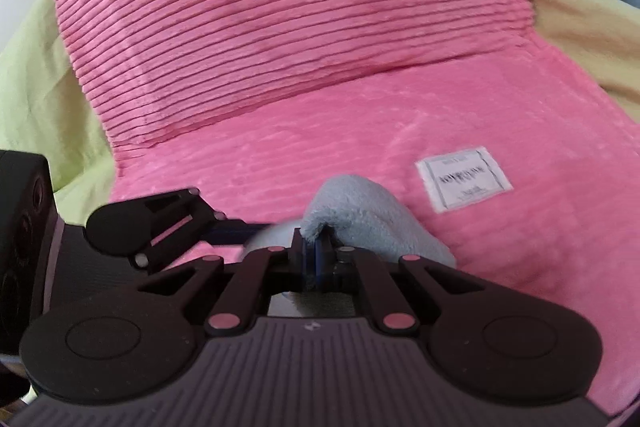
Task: Clean container
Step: 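Hold the jar with the left gripper while the right gripper keeps wiping the lid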
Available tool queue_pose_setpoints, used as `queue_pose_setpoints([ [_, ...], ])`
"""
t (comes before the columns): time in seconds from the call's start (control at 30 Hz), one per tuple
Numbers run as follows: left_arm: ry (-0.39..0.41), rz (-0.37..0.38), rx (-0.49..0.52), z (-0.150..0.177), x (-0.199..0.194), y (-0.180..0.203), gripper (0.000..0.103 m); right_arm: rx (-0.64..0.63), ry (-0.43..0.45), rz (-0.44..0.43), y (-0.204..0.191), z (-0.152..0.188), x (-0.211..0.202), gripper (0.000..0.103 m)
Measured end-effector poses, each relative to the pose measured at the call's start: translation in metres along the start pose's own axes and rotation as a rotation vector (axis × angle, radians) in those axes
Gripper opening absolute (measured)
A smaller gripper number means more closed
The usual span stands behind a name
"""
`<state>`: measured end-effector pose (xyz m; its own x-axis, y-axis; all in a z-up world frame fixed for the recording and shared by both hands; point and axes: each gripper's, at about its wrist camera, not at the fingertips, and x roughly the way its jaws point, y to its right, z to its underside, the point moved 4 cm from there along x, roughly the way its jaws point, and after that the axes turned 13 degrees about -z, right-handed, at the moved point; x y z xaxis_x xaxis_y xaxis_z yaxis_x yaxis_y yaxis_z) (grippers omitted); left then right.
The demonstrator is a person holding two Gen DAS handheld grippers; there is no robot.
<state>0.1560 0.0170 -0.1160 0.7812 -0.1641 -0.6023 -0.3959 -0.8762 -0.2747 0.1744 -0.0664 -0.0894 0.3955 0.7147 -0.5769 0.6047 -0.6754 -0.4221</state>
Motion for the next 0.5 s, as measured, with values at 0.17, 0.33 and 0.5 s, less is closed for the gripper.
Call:
queue_pose_setpoints([
  [0.17,0.002,-0.001,0.003,0.000,0.000,0.000,0.086,-0.001,-0.017,-0.027,-0.013,0.010,-0.004,0.002],
  [0.33,-0.001,-0.001,-0.002,0.000,0.000,-0.001,0.086,0.004,-0.021,-0.039,-0.017,0.015,-0.009,0.002],
  [0.5,-0.004,-0.001,-0.002,-0.001,0.001,-0.002,0.086,0.018,-0.009,-0.031,-0.009,0.015,-0.013,0.002],
])
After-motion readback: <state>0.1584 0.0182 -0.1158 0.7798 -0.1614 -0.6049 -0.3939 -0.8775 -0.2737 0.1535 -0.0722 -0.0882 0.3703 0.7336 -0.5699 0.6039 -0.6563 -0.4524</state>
